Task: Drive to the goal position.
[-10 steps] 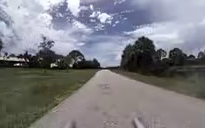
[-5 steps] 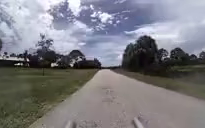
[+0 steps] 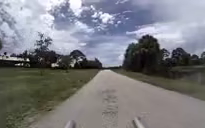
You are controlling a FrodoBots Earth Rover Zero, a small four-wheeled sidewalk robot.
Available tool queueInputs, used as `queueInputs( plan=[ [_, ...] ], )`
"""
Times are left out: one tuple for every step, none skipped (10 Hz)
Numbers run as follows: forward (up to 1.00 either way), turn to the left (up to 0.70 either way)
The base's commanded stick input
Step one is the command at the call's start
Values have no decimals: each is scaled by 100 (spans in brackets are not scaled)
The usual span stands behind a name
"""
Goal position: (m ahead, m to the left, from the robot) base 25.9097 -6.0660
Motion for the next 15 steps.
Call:
queueInputs(
  plan=[
    [85, 0],
    [85, 0],
    [85, 0],
    [85, 0],
    [85, 0],
    [85, 0],
    [85, 0],
    [85, 0],
    [85, 0],
    [85, 0],
    [85, 0],
    [85, 0],
    [85, 0],
    [85, 0],
    [85, -1]
  ],
)
